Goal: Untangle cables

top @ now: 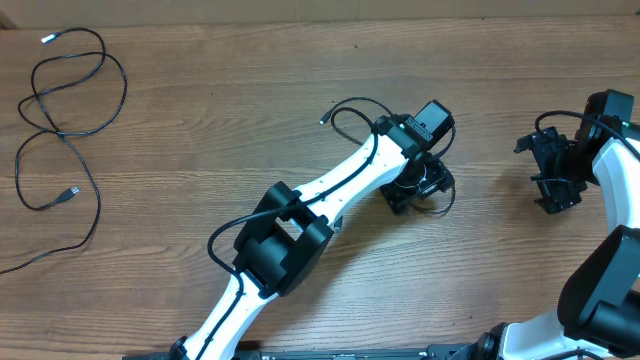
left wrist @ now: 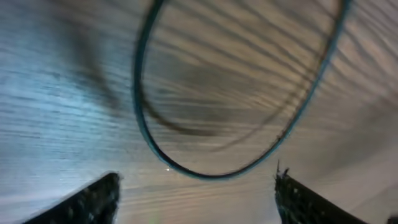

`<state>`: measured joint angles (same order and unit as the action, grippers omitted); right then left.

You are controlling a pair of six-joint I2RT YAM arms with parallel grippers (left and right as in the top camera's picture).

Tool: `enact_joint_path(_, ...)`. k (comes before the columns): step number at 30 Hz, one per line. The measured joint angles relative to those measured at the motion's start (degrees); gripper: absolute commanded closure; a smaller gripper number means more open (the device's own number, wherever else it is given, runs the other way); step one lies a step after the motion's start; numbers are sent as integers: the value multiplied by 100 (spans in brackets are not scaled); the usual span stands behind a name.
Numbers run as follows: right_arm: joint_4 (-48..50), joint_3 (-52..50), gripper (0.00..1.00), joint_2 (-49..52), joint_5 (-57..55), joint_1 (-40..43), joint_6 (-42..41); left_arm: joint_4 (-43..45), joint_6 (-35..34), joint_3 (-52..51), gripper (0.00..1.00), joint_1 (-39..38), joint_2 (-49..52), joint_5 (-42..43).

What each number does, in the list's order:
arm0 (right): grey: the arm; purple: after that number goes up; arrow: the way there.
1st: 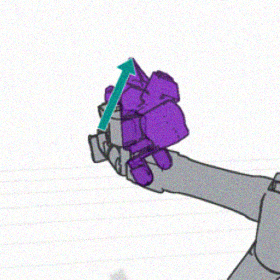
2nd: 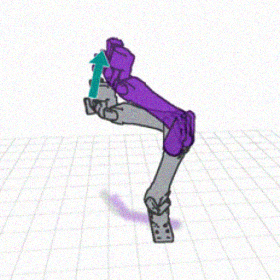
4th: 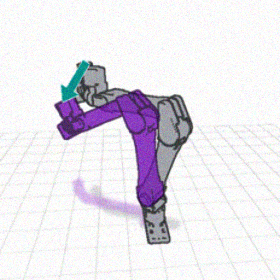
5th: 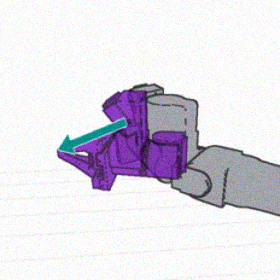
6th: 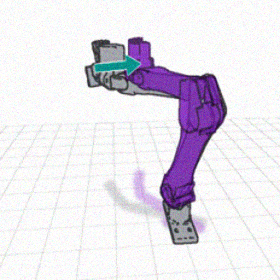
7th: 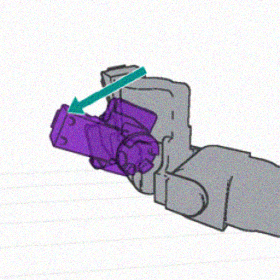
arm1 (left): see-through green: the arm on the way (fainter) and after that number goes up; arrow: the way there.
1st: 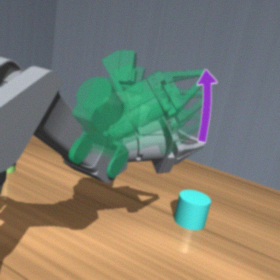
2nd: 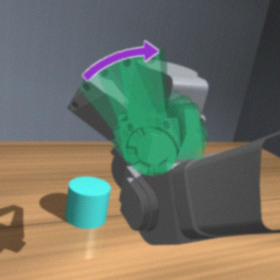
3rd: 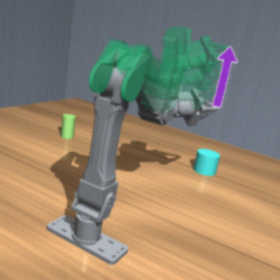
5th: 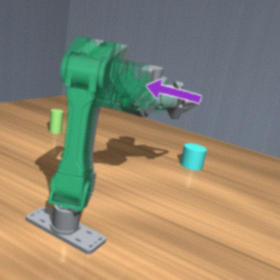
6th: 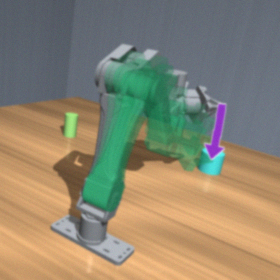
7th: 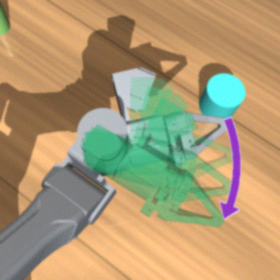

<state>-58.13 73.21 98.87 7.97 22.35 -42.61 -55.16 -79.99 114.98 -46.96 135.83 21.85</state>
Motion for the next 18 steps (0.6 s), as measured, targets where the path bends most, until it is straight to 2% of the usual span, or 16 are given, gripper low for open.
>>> enact_joint_path(3, 0, 0, 0, 0, -9, 0, 44, 15, -883, -4, 5, -44, 114, 20)
enact_joint_path(4, -7, 0, 0, 0, -9, 0, 55, 20, -1231, -9, 19, -66, 177, 20)
enact_joint_path(5, -20, 0, 0, 0, -9, 0, 66, 17, -1532, -11, 47, -118, 258, 20)
enact_joint_path(6, -50, 0, 0, 0, -7, 0, 66, 20, -1718, -11, 62, -170, 310, 17)
enact_joint_path(7, -68, 0, 0, 0, -9, 2, 70, 37, -1899, -15, 96, -236, 372, 20)
enact_joint_path(9, -153, 0, 0, 0, -13, 0, 70, 31, -2028, -15, 96, -356, 391, -35)
enact_joint_path(11, -214, 0, 0, 0, -13, 0, 70, 9, -1676, -15, 96, -409, 391, -138)
enact_joint_path(15, -240, 0, 0, 0, -22, 0, 68, -125, -225, 81, 96, -214, 389, -511)
enact_joint_path(17, -245, 0, 0, 0, -35, 0, 66, -780, 800, 249, 96, 101, 326, -1499)
enact_joint_path(18, -247, 0, 0, 0, -39, 0, 70, -890, 1086, 273, 96, 369, 267, -1808)
